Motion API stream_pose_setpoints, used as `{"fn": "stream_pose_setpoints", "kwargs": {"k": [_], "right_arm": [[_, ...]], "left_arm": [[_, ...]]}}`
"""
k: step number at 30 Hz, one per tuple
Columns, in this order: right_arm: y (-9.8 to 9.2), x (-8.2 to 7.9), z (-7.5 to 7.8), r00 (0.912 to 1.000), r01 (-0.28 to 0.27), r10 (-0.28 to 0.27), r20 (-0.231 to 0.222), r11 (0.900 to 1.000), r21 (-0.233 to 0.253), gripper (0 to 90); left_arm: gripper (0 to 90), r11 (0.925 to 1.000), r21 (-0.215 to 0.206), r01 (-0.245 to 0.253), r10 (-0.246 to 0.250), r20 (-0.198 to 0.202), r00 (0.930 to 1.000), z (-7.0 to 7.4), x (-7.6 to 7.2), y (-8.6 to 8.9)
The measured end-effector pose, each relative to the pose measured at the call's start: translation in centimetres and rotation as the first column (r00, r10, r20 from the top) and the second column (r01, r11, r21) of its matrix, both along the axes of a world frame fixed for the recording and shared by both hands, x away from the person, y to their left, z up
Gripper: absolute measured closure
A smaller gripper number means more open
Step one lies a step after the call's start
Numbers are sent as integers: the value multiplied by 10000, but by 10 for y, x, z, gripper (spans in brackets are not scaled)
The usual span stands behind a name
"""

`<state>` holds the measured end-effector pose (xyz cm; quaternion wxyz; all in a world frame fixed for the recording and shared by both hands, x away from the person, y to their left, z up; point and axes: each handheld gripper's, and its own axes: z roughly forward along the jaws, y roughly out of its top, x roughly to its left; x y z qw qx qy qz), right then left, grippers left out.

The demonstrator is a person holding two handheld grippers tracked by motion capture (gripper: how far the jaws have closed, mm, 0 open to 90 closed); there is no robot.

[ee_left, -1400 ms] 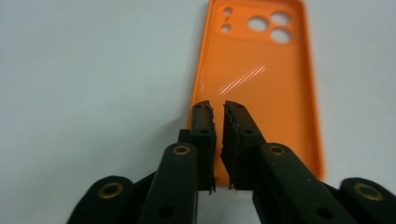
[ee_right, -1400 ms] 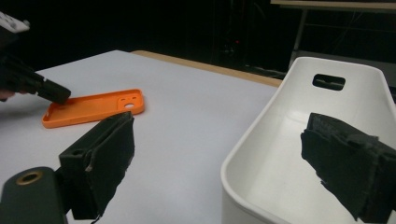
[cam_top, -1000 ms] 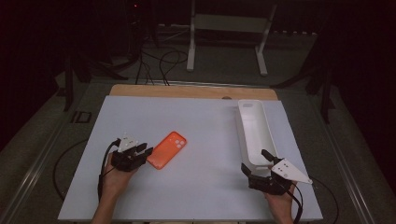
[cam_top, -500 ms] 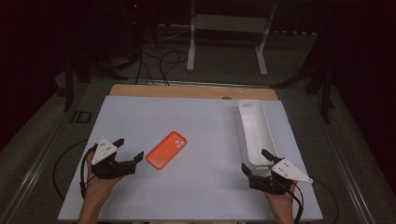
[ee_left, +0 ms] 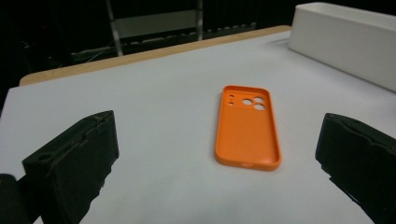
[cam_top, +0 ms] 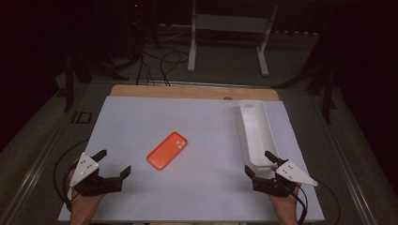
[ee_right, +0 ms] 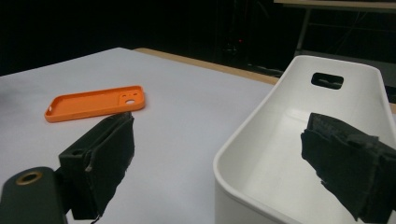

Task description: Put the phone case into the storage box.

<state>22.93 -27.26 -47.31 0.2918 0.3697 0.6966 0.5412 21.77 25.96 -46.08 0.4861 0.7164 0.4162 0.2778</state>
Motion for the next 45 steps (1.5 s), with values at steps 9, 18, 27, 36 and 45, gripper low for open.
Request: {"fn": "stream_pose_setpoints", "kwargs": {"k": [9,18,27,36,45], "right_arm": [[-1,-5,-7,10000,17,-18,-69,9999,-135,94],[0,-6,-9,10000,-22,20,-87,9996,-274,94],[1,-7,-9,10000,-11,8,-96,9995,-303,94],[-2,-7,-8,9998,204,-205,-76,9997,-165,94],[0,-7,-10,9998,161,-164,-128,9996,-243,94]], "left_arm": [[4,10000,60,15,-16,108,9999,1,-9,2],[4,9999,67,-84,84,65,9999,4,-10,4],[4,9995,269,-167,175,-309,9994,6,-10,2],[3,9993,385,-11,31,-526,9986,17,2,-4],[4,9980,585,217,-164,-894,9959,26,20,-16]]}}
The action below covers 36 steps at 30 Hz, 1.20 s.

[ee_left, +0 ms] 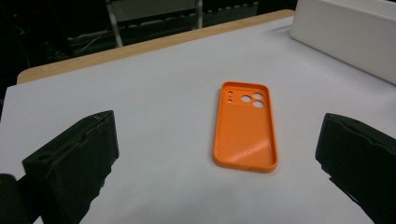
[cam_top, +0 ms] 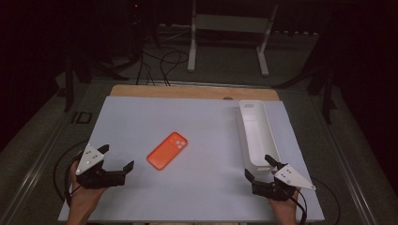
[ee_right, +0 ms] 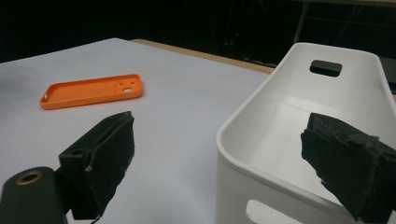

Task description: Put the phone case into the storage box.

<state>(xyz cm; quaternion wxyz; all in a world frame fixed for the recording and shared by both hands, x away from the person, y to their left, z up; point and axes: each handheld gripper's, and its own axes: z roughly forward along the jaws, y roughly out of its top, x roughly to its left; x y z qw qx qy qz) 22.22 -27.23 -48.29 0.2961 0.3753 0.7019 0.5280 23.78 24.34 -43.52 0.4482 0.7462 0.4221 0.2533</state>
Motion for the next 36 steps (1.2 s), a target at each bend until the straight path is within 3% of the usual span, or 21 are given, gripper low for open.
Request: {"fn": "stream_pose_setpoints", "kwargs": {"k": [6,12,28,36], "right_arm": [[-1,0,0,10000,74,-74,5,9999,71,94],[-1,-1,1,10000,69,-69,13,9999,81,94],[-1,-1,0,10000,59,-59,8,10000,70,94],[-2,0,0,10000,39,-39,6,10000,61,94]], "left_arm": [[3,9993,247,273,-260,-501,9984,-1,17,-12],[3,9954,777,567,-485,-1037,9934,-1,32,-27],[3,9907,1008,912,-752,-1532,9853,-6,59,-49],[3,9855,1300,1093,-821,-1993,9765,-13,69,-56]]}}
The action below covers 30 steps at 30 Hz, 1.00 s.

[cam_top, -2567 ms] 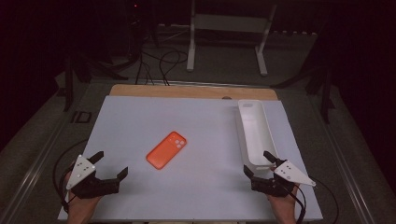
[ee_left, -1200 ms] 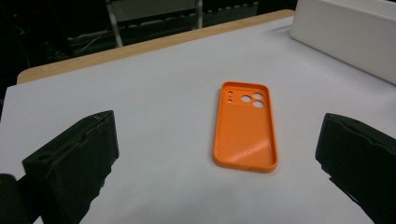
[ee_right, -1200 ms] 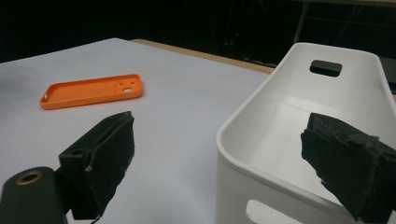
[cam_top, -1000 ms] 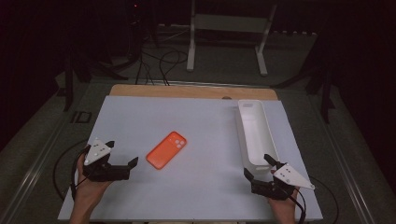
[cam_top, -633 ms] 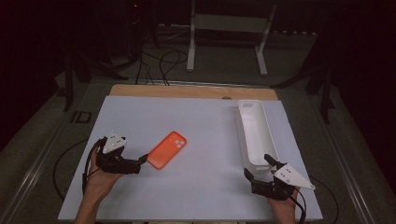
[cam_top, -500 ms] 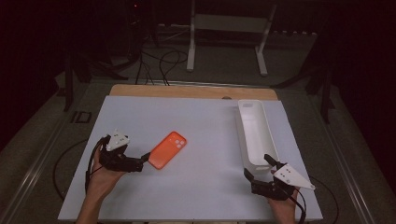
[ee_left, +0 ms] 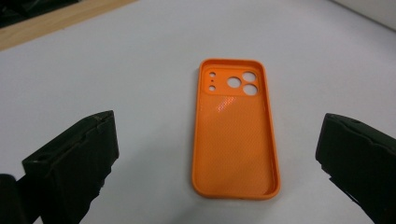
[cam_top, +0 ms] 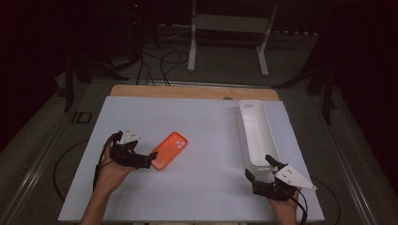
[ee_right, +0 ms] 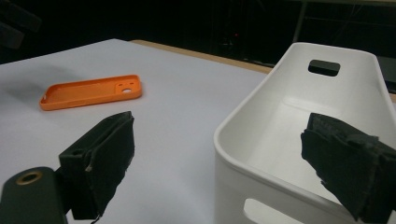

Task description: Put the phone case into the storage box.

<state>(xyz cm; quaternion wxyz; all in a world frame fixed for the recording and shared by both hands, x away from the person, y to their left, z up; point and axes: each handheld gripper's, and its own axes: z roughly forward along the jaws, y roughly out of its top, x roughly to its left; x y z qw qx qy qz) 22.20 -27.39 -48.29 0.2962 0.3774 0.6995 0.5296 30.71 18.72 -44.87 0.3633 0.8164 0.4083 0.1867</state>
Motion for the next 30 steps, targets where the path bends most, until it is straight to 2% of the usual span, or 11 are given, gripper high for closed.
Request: {"fn": "stream_pose_setpoints", "kwargs": {"k": [9,17,30], "right_arm": [[0,0,-1,10000,-17,17,-54,10000,-28,94],[0,1,-1,10000,-12,12,-55,10000,-23,94],[0,1,-1,10000,5,-5,-68,10000,-10,94]], "left_arm": [[2,9999,103,-49,53,-337,9994,-8,7,-5],[2,9993,364,56,-35,-577,9983,-13,11,-8],[2,9980,625,103,-51,-829,9965,-22,17,-13]]}}
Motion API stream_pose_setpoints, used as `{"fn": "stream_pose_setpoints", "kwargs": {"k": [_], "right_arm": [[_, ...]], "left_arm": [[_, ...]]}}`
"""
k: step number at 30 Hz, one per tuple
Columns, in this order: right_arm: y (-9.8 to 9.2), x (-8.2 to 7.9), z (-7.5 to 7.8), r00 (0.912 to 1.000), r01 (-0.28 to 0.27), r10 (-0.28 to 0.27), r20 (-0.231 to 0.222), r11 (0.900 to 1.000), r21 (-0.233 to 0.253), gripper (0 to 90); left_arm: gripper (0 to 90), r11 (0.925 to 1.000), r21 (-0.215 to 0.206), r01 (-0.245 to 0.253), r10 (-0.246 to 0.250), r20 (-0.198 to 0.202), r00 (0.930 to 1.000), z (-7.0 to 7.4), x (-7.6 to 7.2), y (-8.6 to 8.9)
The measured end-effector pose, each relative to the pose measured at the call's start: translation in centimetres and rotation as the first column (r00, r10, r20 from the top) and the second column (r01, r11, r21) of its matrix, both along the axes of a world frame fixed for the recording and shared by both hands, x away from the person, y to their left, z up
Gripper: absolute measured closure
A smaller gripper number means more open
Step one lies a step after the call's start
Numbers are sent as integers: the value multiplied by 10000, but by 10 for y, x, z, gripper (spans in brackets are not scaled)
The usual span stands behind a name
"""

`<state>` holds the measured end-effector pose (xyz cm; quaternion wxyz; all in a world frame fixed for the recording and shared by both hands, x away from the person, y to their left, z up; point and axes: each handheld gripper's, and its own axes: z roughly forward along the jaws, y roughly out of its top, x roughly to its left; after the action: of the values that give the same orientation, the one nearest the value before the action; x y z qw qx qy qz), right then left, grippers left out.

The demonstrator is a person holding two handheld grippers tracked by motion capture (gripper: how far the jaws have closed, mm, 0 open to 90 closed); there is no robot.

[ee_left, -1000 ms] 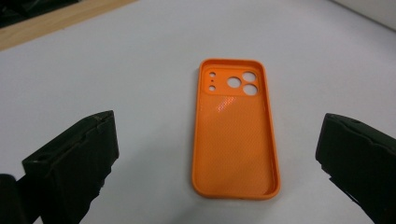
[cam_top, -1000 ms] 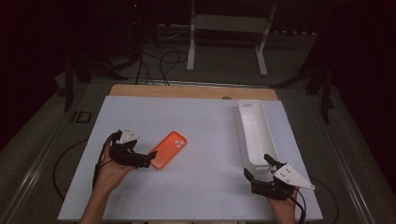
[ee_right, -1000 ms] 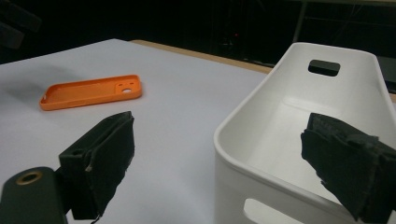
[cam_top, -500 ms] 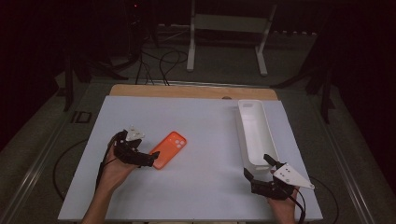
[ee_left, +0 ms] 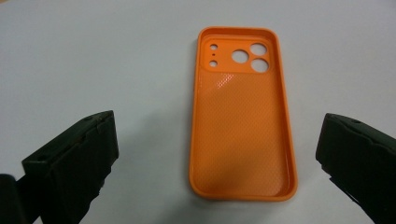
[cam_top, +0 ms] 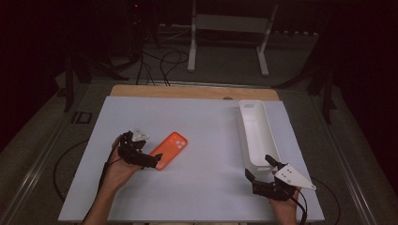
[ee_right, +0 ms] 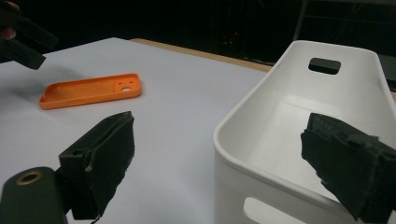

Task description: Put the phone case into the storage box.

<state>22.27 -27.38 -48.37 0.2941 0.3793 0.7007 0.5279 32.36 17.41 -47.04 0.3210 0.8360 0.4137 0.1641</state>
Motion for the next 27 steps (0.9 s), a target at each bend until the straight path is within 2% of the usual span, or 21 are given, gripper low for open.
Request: {"fn": "stream_pose_setpoints", "kwargs": {"k": [13,27], "right_arm": [[0,0,0,10000,20,-20,17,10000,9,94],[0,0,0,10000,20,-20,23,10000,-2,94]], "left_arm": [[2,9992,321,229,-220,-288,9993,-9,2,-9],[2,9983,466,341,-317,-515,9982,-16,2,-15]]}}
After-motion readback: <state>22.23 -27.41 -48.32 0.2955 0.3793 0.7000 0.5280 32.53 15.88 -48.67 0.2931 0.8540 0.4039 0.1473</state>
